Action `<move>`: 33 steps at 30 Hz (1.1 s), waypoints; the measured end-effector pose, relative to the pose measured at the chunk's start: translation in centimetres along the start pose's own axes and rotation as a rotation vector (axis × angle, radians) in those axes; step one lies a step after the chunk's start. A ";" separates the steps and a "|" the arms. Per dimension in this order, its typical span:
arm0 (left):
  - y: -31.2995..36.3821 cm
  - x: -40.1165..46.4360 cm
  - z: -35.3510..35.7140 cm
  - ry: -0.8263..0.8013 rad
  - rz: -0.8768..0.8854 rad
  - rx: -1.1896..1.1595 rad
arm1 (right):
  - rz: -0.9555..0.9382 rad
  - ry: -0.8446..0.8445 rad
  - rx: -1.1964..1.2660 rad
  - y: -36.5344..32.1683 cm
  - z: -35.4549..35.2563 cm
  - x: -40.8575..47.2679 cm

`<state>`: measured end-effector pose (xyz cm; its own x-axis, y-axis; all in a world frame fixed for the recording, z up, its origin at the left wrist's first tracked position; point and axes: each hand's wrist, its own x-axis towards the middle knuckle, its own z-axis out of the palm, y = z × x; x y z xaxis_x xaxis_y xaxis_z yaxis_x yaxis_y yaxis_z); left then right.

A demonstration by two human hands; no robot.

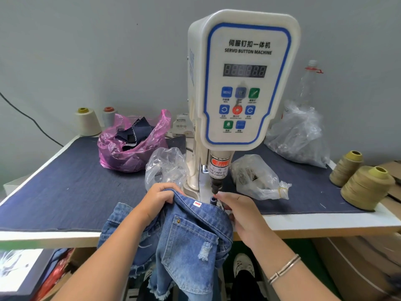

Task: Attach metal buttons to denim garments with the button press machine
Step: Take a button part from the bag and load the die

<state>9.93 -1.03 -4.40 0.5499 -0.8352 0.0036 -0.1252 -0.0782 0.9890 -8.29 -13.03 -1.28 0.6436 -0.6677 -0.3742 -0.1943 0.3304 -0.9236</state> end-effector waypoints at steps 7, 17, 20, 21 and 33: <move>-0.1 0.1 -0.1 -0.014 0.006 -0.002 | 0.048 -0.007 0.060 -0.1 0.4 0.4; -0.2 0.2 -0.1 -0.015 0.006 -0.012 | 0.103 -0.047 0.140 -0.4 0.1 -0.3; -0.3 0.2 -0.1 -0.014 0.000 -0.012 | 0.137 -0.048 0.177 -0.5 0.1 -0.6; -0.3 0.2 -0.1 -0.013 -0.001 -0.015 | 0.153 -0.035 0.172 -0.7 0.2 -0.7; -0.4 0.3 -0.2 -0.013 0.006 -0.014 | 0.224 -0.022 0.219 -1.4 0.6 -1.2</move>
<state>10.30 -1.12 -4.74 0.5385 -0.8426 0.0080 -0.1167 -0.0652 0.9910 -8.37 -12.29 0.56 0.6189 -0.5485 -0.5623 -0.1706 0.6049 -0.7778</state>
